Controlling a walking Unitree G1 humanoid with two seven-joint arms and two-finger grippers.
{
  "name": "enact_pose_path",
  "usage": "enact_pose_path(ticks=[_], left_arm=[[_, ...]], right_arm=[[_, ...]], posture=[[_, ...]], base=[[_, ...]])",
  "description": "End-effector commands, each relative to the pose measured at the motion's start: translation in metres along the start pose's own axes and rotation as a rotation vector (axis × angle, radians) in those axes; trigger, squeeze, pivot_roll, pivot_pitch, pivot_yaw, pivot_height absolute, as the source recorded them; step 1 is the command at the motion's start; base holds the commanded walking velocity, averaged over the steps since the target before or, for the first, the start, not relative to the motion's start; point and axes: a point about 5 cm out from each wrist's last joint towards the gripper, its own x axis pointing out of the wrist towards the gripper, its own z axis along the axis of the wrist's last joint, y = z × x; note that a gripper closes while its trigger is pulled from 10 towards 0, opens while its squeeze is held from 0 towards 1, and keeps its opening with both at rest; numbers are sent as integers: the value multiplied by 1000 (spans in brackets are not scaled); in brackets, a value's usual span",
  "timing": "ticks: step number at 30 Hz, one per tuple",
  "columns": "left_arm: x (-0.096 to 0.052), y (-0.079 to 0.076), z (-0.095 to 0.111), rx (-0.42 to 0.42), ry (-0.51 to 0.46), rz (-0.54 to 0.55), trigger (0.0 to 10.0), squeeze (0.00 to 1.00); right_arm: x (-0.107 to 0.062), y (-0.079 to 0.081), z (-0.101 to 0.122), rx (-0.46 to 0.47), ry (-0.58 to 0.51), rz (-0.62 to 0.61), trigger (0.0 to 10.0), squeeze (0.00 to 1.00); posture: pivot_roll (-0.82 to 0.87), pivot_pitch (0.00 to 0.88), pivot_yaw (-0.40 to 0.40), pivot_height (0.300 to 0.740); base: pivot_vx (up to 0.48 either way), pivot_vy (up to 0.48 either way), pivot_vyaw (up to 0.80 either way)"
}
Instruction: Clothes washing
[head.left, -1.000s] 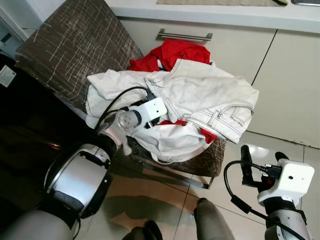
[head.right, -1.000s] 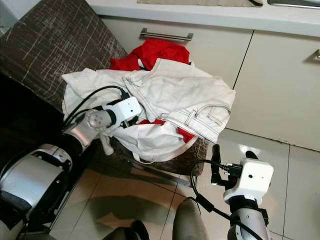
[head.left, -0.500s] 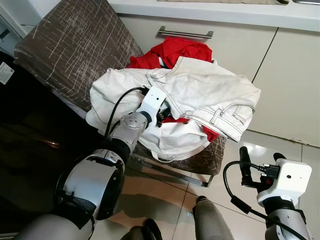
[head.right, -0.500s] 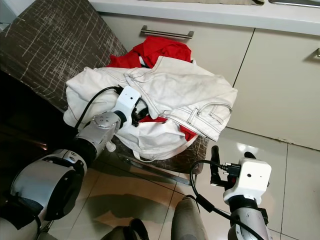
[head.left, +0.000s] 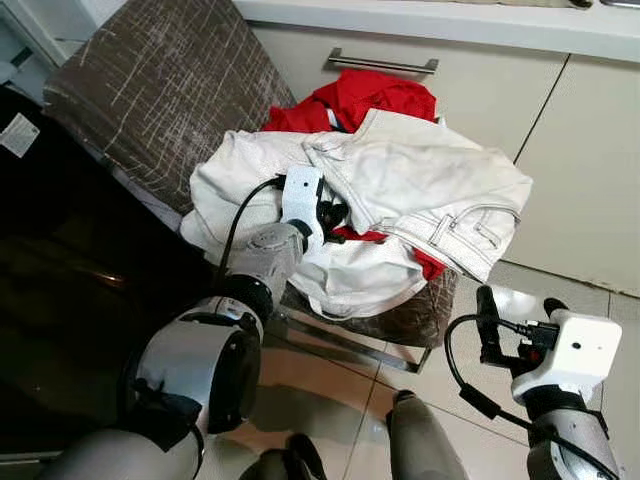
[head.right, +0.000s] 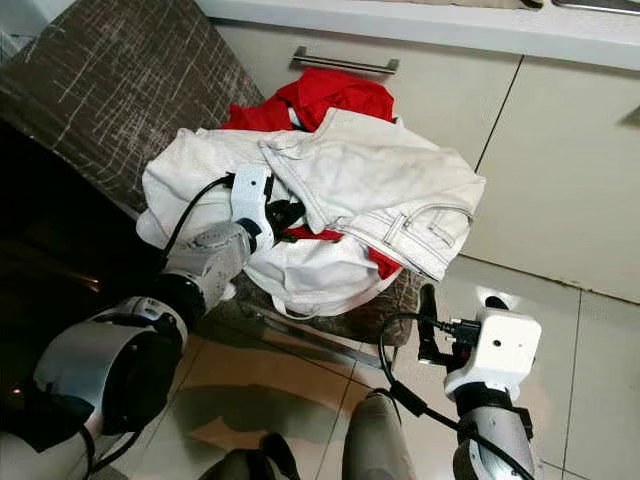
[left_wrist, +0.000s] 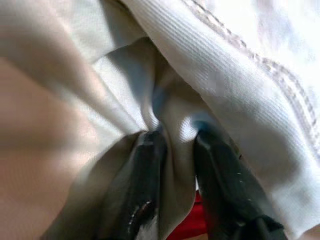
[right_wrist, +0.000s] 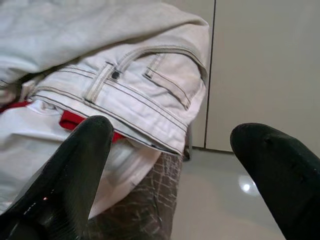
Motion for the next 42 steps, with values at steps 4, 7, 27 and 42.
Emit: enact_pose_path(ticks=[4, 7, 27, 42], left_arm=[[5, -14, 0, -227, -10, -32, 0, 0], [7, -18, 6, -341, -45, -52, 0, 0], [-18, -35, 175, -322, -590, -374, 0, 0], [-6, -25, 106, 438, -277, -279, 10000, 1000]], right_arm=[[-1, 0, -7, 15, 43, 5, 10000, 0], [-1, 0, -8, 17, 45, 4, 10000, 0], [27, 0, -9, 22, 16, 18, 10000, 0], [44, 5, -12, 20, 10, 63, 10000, 0]], posture=[[-559, 239, 176, 736], [-559, 238, 178, 736], [-519, 132, 185, 736], [-489, 94, 172, 736]], base=[[0, 0, 0], [0, 0, 0], [0, 0, 0], [0, 0, 0]])
